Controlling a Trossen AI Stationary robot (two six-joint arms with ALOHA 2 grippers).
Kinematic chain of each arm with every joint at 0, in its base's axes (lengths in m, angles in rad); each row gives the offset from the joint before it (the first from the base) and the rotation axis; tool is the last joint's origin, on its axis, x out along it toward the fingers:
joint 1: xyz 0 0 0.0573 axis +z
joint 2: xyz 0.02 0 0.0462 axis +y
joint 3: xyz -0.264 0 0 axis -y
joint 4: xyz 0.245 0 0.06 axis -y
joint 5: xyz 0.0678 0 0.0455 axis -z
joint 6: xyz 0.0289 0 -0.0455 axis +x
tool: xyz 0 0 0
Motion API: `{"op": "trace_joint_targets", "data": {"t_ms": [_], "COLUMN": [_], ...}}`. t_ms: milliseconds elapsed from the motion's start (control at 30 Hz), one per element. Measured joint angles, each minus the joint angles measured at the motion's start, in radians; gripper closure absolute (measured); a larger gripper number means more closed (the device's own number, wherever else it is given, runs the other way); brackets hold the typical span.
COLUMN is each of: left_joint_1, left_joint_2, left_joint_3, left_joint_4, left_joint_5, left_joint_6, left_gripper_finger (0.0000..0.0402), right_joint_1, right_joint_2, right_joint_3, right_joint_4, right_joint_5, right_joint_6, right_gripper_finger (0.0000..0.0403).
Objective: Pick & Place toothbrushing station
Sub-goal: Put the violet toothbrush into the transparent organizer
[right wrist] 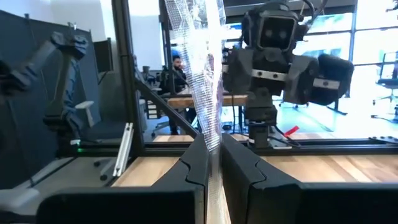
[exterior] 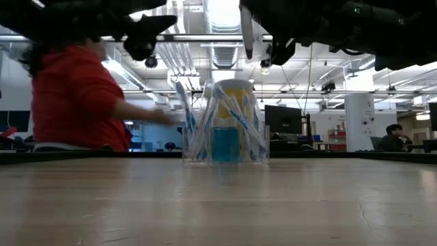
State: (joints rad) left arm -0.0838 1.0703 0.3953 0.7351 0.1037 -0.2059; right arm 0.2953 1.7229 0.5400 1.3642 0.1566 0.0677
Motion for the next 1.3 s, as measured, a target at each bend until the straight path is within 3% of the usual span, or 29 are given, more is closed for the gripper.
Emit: {"op": "trace_joint_targets", "data": {"t_ms": [300,567,800,1100,1300], "left_joint_1": [-0.010,-0.012,-0.017,-0.017,-0.018], "left_joint_2": [0.233,0.384,0.430,0.453,0.485], "left_joint_3": [0.200,0.336,0.381,0.390,0.407], "left_joint_4": [0.003,0.002,0.004,0.006,0.013], "left_joint_5": [0.003,0.007,0.096,0.075,0.052], "left_joint_6": [0.082,0.048,0.049,0.077,0.083], "left_gripper_finger": [0.0218,0.0218,0.0218,0.0221,0.0272], "right_joint_1": [-0.012,-0.012,-0.012,-0.012,-0.012], "right_joint_2": [0.000,0.025,0.026,0.028,0.028], "right_joint_3": [0.004,-0.002,-0.004,-0.004,-0.004], "right_joint_4": [-0.024,-0.023,-0.027,-0.024,-0.025], "right_joint_5": [0.046,0.106,0.109,0.139,0.139], "right_joint_6": [0.004,0.035,0.038,0.043,0.045], "right_gripper_finger": [0.0385,0.0385,0.0385,0.0385,0.0385]}}
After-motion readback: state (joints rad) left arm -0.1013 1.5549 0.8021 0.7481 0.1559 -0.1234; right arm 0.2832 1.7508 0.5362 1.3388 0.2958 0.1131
